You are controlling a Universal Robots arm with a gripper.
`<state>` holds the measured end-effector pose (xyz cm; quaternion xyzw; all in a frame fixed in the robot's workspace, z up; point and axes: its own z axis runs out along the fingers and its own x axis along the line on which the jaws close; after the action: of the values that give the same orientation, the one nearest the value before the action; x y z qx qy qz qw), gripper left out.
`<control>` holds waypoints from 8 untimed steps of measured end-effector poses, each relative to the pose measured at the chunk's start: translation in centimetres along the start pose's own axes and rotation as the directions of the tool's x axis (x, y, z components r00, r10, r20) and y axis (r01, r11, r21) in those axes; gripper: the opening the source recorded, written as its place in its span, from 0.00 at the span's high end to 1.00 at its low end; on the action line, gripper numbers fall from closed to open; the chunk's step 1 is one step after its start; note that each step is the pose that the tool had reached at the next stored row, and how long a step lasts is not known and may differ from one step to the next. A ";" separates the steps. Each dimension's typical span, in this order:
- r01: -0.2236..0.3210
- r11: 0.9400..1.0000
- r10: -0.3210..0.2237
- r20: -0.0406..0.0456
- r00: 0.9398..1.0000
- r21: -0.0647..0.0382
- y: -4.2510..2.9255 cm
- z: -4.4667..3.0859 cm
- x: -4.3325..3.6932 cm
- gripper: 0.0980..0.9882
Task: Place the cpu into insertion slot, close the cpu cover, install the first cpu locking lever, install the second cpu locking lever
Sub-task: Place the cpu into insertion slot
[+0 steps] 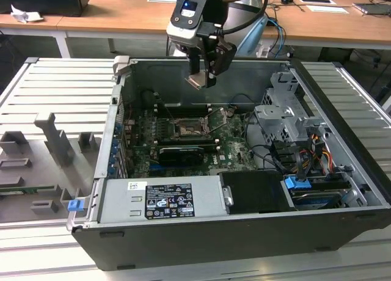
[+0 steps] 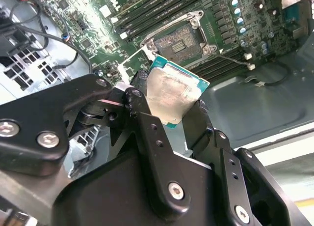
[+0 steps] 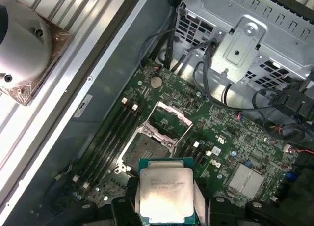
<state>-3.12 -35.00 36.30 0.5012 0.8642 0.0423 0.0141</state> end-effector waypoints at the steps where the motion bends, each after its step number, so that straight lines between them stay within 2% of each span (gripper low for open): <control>1: -0.025 1.000 0.025 0.002 1.000 -0.001 0.00 0.02 0.00 0.52; 3: -0.059 0.998 0.059 0.005 0.998 -0.001 0.00 0.05 0.00 0.52; 5: -0.124 0.992 0.124 0.011 0.992 -0.003 -0.01 0.12 0.00 0.52; 8: -0.176 0.984 0.177 0.015 0.984 -0.005 -0.02 0.18 0.00 0.52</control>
<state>-3.12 -35.00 36.12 0.5761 0.8162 0.0408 0.0178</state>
